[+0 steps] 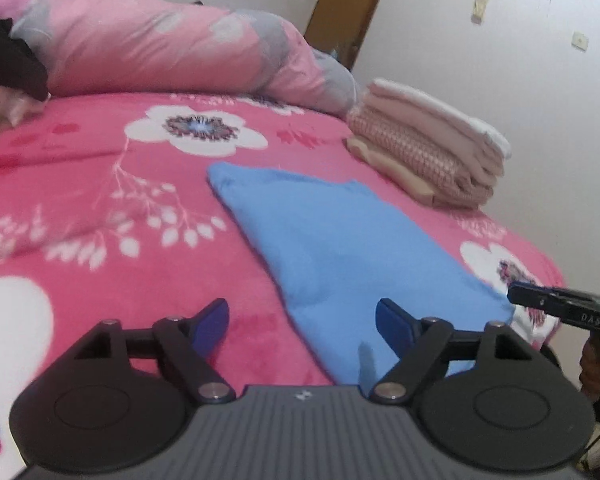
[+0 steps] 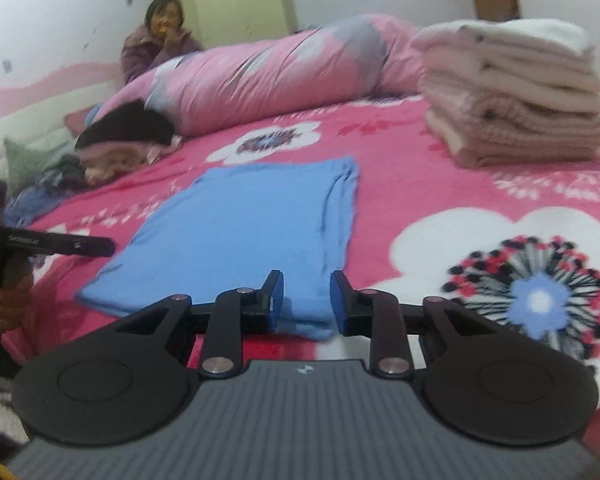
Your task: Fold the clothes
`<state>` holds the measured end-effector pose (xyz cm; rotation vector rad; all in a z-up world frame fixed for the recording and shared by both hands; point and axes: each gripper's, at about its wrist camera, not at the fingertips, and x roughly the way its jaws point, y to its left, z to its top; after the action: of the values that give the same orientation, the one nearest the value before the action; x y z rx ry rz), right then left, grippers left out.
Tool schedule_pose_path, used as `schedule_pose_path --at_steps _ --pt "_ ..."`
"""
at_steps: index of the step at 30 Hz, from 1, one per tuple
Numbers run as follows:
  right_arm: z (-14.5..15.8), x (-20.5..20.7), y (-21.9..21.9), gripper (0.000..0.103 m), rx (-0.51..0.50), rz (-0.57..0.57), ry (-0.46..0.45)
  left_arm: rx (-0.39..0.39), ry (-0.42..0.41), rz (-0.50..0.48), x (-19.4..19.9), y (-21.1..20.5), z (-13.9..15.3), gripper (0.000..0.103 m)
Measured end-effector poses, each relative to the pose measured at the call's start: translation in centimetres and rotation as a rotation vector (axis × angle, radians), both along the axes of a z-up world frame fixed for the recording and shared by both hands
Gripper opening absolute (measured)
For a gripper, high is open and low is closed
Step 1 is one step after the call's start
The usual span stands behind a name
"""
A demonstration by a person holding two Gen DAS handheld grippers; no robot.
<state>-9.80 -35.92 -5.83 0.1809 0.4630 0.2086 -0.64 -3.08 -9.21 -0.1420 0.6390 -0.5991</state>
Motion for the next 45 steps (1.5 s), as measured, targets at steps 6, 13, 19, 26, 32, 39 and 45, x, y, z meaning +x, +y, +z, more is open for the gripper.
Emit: schedule_pose_path --at_steps 6,13,19,26,32,39,45 --pt "-0.1 1.3 1.9 0.024 0.025 -0.018 -0.035 0.101 -0.107 -0.061 -2.4 -4.5 0.8 0.077" --pt "-2.9 0.8 1.4 0.02 0.131 -0.054 0.015 0.199 -0.152 -0.082 -6.9 -6.4 -2.1 0.063" --pt "-3.0 0.1 1.6 0.02 0.111 -0.058 0.012 0.165 -0.145 -0.035 -8.3 -5.5 -2.8 0.063" --pt "-3.0 -0.6 1.6 0.02 0.087 -0.054 0.007 0.172 -0.15 -0.016 -8.7 -5.4 -2.9 0.064" --pt "-2.7 -0.3 1.7 0.02 0.057 -0.03 0.019 0.173 -0.143 0.001 -8.7 -5.7 -2.8 0.066" --pt "-2.8 -0.1 0.9 0.021 0.075 0.018 0.019 0.14 -0.088 -0.018 -8.1 -6.1 -2.2 0.095" --pt "-2.2 0.1 0.7 0.022 0.074 0.046 0.027 0.092 -0.032 -0.017 -7.2 -5.9 -0.1 0.101"
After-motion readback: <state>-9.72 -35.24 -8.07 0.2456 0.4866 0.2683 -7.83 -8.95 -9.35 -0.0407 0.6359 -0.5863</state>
